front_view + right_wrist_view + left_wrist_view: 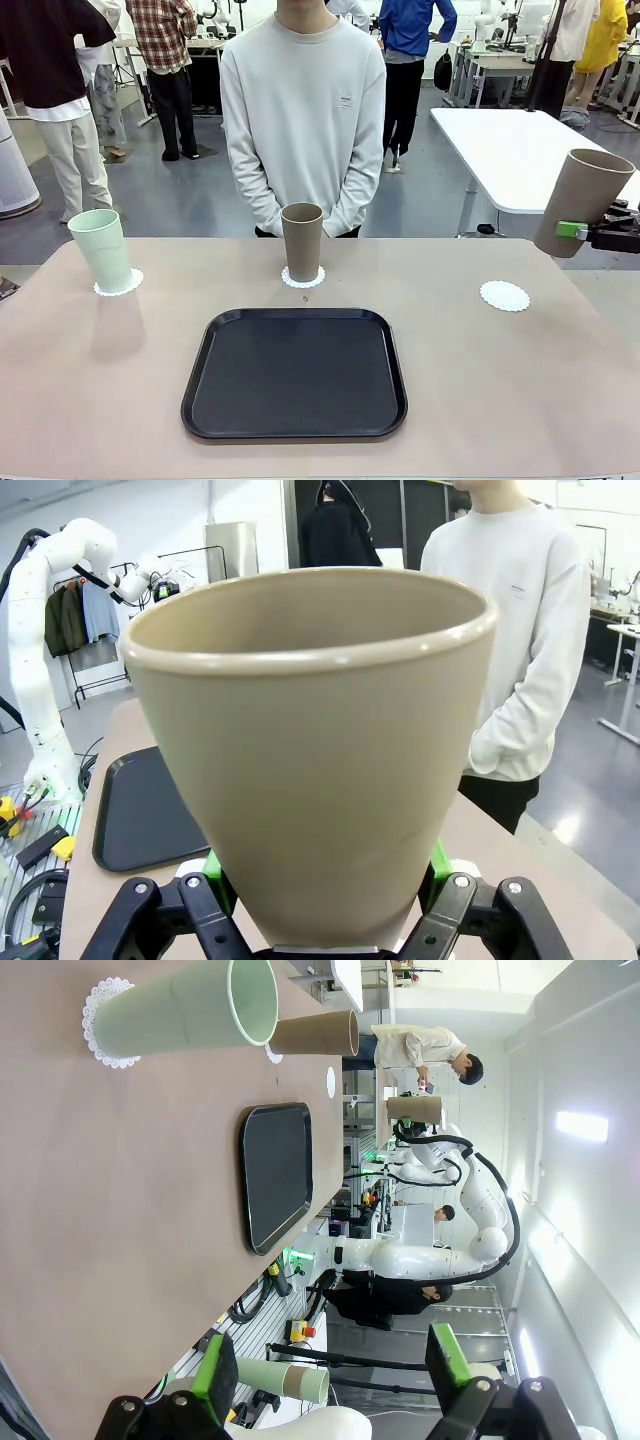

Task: Place coasters on the table and set cups on them.
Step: Take one Reusable plastic cup from the Flat Tray and place it on a coaster set by the human.

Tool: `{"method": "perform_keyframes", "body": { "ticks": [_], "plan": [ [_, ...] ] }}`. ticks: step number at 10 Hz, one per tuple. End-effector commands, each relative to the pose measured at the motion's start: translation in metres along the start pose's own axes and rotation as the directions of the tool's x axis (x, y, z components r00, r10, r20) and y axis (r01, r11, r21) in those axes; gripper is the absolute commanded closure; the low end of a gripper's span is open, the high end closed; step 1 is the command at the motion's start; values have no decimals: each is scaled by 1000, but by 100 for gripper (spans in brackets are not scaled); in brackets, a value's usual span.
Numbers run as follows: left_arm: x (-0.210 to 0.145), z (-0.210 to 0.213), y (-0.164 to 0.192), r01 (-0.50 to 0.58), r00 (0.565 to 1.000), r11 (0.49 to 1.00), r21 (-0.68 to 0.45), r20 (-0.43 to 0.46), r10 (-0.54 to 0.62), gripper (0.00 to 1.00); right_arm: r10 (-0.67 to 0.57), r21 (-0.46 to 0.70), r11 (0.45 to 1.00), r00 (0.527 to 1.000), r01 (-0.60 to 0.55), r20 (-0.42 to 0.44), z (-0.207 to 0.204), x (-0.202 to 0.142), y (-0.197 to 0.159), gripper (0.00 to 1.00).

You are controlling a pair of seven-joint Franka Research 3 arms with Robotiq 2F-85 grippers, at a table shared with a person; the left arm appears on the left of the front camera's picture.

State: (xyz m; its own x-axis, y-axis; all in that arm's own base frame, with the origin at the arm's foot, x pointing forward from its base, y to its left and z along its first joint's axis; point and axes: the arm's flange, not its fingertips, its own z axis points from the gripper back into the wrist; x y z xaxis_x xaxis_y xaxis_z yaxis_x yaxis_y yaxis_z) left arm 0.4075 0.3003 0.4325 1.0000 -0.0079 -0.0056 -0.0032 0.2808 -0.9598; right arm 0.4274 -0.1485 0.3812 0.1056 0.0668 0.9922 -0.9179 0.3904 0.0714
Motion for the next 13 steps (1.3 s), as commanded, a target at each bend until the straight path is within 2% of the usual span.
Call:
{"method": "perform_keyframes", "body": {
  "ticks": [1,2,5,8,11,13],
  "plan": [
    [-1,0,-4,-6,1000,1000,-1,-3,6,0,0,1,1000,1000,0,0,0,0,0,19],
    [-1,0,-4,-6,1000,1000,-1,-3,6,0,38,-28,999,997,-40,-68,-21,3,-18,19],
    [-1,0,-4,-6,1000,1000,-1,-3,6,0,11,-23,1000,995,-14,-100,-36,-15,-77,19],
    [-1,0,-4,-6,1000,1000,-1,-3,6,0,25,16,1000,992,-23,-124,-42,-34,-112,19],
    [-1,0,-4,-6,1000,1000,-1,-3,6,0,11,166,986,992,10,-127,-53,-53,-128,19],
    [-1,0,-4,-6,1000,1000,-1,-3,6,0,16,308,951,987,35,-160,-58,-63,-127,19]
  ]
}}
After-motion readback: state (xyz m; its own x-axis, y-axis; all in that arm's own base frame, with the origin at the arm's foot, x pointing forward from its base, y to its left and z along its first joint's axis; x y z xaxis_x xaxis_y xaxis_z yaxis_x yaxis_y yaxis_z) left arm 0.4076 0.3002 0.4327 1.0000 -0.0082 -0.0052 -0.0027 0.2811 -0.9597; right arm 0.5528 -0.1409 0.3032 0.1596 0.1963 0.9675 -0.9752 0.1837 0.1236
